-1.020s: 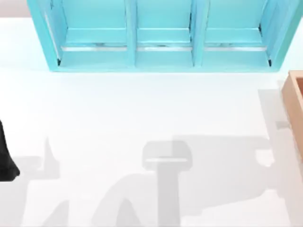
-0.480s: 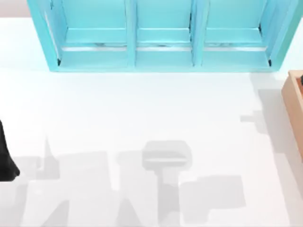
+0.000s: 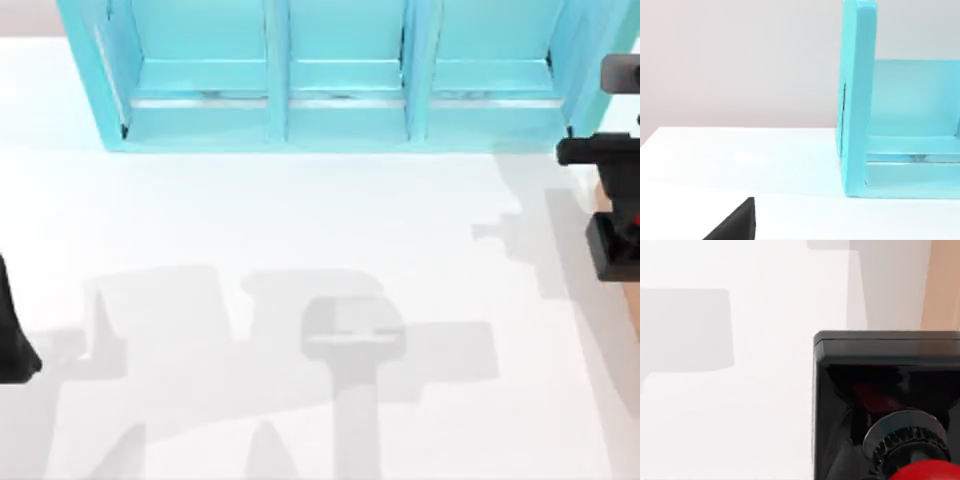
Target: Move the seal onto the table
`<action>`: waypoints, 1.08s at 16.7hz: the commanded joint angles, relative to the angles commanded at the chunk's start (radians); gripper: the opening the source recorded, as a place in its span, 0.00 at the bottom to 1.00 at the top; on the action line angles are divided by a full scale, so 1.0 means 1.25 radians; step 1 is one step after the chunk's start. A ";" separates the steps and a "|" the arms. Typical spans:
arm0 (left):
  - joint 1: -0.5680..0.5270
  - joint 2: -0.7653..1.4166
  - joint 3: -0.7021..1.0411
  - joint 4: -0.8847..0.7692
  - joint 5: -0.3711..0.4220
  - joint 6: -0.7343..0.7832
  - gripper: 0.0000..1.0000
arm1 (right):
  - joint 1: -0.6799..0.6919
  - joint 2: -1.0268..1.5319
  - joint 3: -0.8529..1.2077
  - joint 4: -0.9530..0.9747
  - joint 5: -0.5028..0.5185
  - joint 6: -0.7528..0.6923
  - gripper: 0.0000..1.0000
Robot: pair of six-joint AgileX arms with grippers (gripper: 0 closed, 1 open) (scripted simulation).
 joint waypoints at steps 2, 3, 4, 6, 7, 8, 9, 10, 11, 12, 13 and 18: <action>0.000 0.000 0.000 0.000 0.000 0.000 1.00 | 0.037 0.101 0.030 0.054 0.001 0.039 0.00; 0.000 0.000 0.000 0.000 0.000 0.000 1.00 | 0.056 0.146 0.044 0.082 0.002 0.058 0.00; 0.000 0.000 0.000 0.000 0.000 0.000 1.00 | 0.073 0.183 0.057 0.109 0.003 0.076 0.00; 0.000 0.000 0.000 0.000 0.000 0.000 1.00 | 0.100 0.232 0.075 0.151 0.004 0.104 0.00; 0.000 0.000 0.000 0.000 0.000 0.000 1.00 | 0.107 0.244 0.080 0.162 0.004 0.112 0.00; 0.000 0.000 0.000 0.000 0.000 0.000 1.00 | 0.109 0.247 0.082 0.165 0.004 0.114 0.00; 0.000 0.000 0.000 0.000 0.000 0.000 1.00 | 0.109 0.247 0.082 0.165 0.004 0.114 0.00; 0.000 0.000 0.000 0.000 0.000 0.000 1.00 | 0.109 0.247 0.082 0.165 0.004 0.114 0.00; 0.000 0.000 0.000 0.000 0.000 0.000 1.00 | 0.106 0.246 0.079 0.163 0.003 0.114 0.00; 0.000 0.000 0.000 0.000 0.000 0.000 1.00 | 0.106 0.246 0.076 0.166 0.003 0.114 0.00; 0.000 0.000 0.000 0.000 0.000 0.000 1.00 | 0.106 0.249 0.064 0.177 0.003 0.114 0.00; 0.000 0.000 0.000 0.000 0.000 0.000 1.00 | 0.110 0.272 -0.006 0.284 0.004 0.115 0.00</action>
